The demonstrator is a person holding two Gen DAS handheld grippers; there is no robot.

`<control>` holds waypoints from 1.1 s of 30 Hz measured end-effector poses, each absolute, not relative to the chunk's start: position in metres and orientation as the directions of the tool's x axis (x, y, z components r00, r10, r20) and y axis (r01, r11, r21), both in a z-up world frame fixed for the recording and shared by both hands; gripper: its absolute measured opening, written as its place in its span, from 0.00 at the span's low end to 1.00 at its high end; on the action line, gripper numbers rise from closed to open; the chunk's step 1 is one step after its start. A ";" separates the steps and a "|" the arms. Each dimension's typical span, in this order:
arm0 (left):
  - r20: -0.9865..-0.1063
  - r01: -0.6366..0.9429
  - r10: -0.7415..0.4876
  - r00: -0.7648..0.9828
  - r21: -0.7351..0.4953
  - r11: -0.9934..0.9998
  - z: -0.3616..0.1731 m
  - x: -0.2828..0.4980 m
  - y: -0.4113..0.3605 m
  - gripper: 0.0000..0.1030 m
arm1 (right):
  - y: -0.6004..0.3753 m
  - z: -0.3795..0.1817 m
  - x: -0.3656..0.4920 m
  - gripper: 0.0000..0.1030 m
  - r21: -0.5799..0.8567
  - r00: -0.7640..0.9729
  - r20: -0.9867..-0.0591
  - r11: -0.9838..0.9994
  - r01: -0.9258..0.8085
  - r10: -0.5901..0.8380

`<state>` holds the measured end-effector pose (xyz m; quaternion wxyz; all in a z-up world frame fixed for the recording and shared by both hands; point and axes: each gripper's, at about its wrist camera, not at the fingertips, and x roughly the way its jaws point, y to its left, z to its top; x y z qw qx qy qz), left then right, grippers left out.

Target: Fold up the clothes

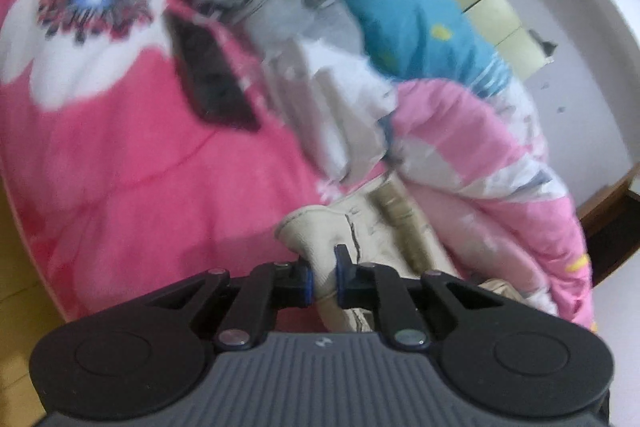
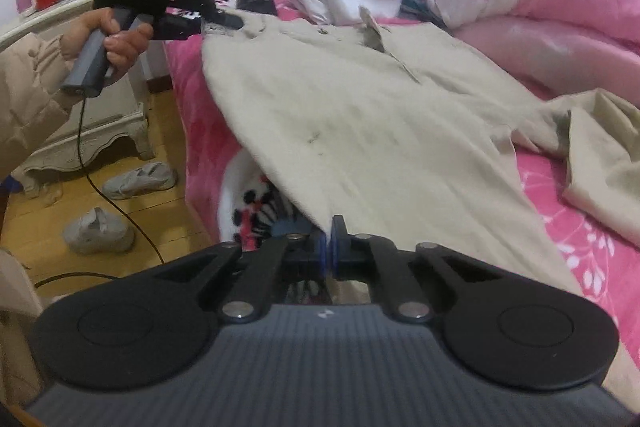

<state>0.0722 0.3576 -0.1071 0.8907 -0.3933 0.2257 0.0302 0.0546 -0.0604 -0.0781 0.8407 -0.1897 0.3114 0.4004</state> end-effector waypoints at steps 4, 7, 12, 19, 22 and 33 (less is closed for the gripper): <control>-0.465 -0.260 -0.133 0.875 -0.685 0.681 -0.116 0.071 0.362 0.12 | -0.065 -0.074 0.051 0.01 -0.009 0.455 -0.674 0.609 -0.793 0.582; -0.502 -0.290 -0.145 0.853 -0.686 0.667 -0.126 0.071 0.366 0.25 | -0.067 -0.088 0.052 0.04 0.063 0.416 -0.695 0.626 -0.777 0.587; -0.497 -0.321 -0.081 0.864 -0.668 0.672 -0.121 0.050 0.375 0.49 | -0.078 -0.084 0.044 0.21 0.179 0.367 -0.669 0.620 -0.764 0.646; -0.523 -0.189 -0.039 0.851 -0.376 0.907 -0.079 0.092 0.336 0.62 | -0.115 -0.060 0.051 0.26 0.377 0.386 -0.535 0.622 -0.686 0.751; -0.610 -0.088 -0.030 0.792 -0.163 0.983 -0.080 0.138 0.302 0.62 | -0.125 -0.058 0.055 0.26 0.397 0.429 -0.514 0.649 -0.649 0.743; -0.657 -0.189 0.018 0.754 -0.190 0.964 -0.093 0.186 0.310 0.66 | -0.157 -0.075 0.060 0.27 0.456 0.507 -0.505 0.715 -0.530 0.698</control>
